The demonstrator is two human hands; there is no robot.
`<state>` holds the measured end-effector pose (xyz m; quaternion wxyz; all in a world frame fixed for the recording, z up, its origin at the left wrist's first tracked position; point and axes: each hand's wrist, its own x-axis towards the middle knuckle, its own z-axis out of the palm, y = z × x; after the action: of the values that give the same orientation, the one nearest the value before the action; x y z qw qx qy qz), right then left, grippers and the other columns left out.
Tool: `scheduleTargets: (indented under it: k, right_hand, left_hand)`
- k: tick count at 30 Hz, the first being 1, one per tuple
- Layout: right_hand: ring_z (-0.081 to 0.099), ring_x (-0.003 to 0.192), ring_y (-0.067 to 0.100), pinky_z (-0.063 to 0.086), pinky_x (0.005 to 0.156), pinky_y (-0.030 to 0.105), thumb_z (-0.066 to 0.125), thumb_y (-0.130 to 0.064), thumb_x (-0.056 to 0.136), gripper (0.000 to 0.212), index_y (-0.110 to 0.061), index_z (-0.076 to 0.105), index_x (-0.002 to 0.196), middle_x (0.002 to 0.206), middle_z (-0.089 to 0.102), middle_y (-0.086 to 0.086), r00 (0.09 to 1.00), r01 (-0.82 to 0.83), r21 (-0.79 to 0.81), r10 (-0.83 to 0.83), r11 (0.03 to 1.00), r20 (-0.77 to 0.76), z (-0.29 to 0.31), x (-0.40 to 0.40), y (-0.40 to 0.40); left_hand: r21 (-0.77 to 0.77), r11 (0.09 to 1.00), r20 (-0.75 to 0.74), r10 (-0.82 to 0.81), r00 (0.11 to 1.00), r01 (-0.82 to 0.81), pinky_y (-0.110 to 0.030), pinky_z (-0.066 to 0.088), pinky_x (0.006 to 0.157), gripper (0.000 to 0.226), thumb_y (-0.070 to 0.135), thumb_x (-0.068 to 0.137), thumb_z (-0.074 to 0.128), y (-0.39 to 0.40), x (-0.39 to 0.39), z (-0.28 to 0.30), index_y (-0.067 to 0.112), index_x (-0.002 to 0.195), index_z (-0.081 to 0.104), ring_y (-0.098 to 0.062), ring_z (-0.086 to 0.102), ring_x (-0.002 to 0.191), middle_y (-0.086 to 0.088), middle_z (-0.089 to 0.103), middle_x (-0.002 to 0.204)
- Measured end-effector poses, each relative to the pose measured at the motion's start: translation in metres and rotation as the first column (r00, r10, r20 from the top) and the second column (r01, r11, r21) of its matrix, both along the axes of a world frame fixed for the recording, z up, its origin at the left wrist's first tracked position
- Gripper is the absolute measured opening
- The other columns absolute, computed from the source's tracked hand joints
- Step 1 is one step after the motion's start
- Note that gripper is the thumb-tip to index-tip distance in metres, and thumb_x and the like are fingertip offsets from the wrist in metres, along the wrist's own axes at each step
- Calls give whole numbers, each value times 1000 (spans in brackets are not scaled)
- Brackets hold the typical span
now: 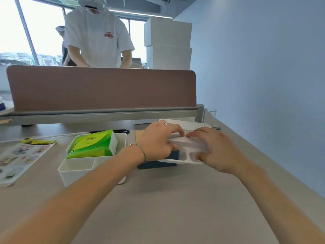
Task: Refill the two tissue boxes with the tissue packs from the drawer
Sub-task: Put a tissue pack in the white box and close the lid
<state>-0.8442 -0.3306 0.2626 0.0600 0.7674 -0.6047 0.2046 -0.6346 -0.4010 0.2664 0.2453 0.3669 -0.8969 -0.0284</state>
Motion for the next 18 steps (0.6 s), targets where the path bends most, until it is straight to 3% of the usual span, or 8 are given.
scheduleTargets:
  k: [6,13,18]
  right_hand:
    - [55,110,15,48,95,38,79,-38,74,60,-35,60,130,125,63,-12,987,-152,-75,148,985,-62,13,85,-42]
    - [52,120,13,41,105,35,76,-45,80,57,-36,58,133,134,60,-12,942,-329,-68,322,942,-93,16,178,-84]
    - [49,120,9,34,102,28,76,-49,79,55,-37,60,131,132,60,-15,915,-404,-36,403,914,-12,-6,228,-105]
  left_hand:
    - [21,991,-43,130,991,-129,-35,46,99,40,26,83,75,-16,94,7,35,120,64,-15,54,114,5,65,119]
    - [72,955,-46,290,956,-286,-35,45,105,40,30,87,75,-24,196,5,40,123,61,-14,55,114,9,63,122]
    - [120,929,-35,357,933,-351,-34,42,109,40,30,87,74,-26,252,-13,38,124,63,-13,52,119,9,63,124]
